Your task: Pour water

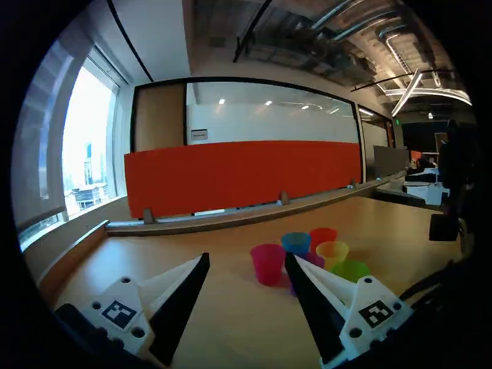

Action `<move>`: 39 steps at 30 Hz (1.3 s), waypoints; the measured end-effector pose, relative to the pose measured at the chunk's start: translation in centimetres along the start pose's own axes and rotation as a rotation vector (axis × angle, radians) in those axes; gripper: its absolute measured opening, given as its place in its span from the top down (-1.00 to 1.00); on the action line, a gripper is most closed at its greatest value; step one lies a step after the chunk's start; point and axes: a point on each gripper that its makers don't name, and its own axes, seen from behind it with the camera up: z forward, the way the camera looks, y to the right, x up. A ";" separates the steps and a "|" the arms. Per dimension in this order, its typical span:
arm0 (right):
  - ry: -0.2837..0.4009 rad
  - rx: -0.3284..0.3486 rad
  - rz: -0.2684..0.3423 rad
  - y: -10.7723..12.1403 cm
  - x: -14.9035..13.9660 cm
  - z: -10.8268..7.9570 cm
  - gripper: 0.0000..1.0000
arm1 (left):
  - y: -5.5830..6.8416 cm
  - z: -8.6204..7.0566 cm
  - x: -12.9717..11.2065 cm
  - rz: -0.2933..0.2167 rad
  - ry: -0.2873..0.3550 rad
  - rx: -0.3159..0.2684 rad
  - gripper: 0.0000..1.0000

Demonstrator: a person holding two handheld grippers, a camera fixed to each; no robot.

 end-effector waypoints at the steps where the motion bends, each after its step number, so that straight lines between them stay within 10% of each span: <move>1: -0.006 0.013 -0.012 -0.2 0.0 0.0 -1.00 | 0.2 0.1 0.0 0.001 -0.006 -0.013 -0.81; 15: -0.065 0.162 -0.034 -2.9 0.3 0.2 -1.00 | 2.2 1.0 -0.9 0.046 -0.080 -0.134 -0.81; 39: -0.161 0.351 -0.099 -5.8 -0.2 1.3 -1.00 | 11.7 0.2 -5.2 0.166 -0.258 -0.534 -0.81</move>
